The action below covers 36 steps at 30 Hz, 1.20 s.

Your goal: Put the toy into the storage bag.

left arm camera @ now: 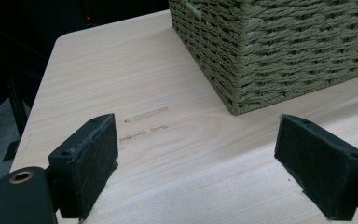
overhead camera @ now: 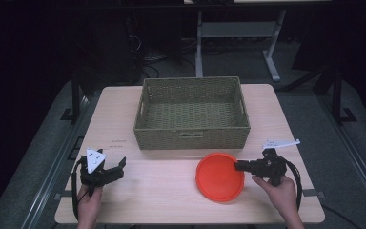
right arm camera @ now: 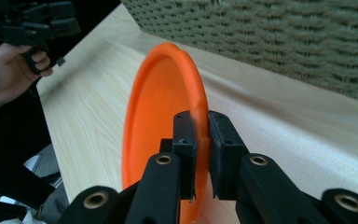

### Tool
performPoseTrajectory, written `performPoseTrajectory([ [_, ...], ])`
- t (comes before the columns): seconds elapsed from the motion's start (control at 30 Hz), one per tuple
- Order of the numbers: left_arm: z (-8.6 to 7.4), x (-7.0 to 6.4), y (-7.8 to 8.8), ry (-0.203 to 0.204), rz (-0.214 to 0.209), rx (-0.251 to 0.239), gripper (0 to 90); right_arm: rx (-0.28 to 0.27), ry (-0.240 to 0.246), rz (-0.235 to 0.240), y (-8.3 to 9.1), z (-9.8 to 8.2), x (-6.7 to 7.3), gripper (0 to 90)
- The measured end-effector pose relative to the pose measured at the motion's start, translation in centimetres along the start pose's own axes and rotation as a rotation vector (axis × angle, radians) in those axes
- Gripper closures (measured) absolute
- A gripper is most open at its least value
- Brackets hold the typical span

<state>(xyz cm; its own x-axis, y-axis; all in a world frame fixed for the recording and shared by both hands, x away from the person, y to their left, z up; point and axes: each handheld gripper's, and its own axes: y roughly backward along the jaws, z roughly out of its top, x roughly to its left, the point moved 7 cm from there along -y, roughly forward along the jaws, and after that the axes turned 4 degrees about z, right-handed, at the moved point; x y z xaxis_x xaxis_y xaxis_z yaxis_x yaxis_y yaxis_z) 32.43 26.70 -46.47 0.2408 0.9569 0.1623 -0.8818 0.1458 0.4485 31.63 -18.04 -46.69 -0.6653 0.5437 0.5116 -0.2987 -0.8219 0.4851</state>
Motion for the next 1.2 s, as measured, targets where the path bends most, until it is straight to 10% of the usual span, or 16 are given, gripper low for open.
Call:
performPoseTrajectory([
  [0.37, -0.1, 0.3, 0.3, 0.017, 0.018, -0.004, 12.8, 0.017, -0.006, 0.021, 0.7, 0.7, 0.7, 82.1],
  [1.2, -0.1, 0.4, 0.5, 0.039, 0.026, -0.011, 12.8, 0.126, 0.129, -0.022, 1.4, 9.7, 4.8, 82.1],
])
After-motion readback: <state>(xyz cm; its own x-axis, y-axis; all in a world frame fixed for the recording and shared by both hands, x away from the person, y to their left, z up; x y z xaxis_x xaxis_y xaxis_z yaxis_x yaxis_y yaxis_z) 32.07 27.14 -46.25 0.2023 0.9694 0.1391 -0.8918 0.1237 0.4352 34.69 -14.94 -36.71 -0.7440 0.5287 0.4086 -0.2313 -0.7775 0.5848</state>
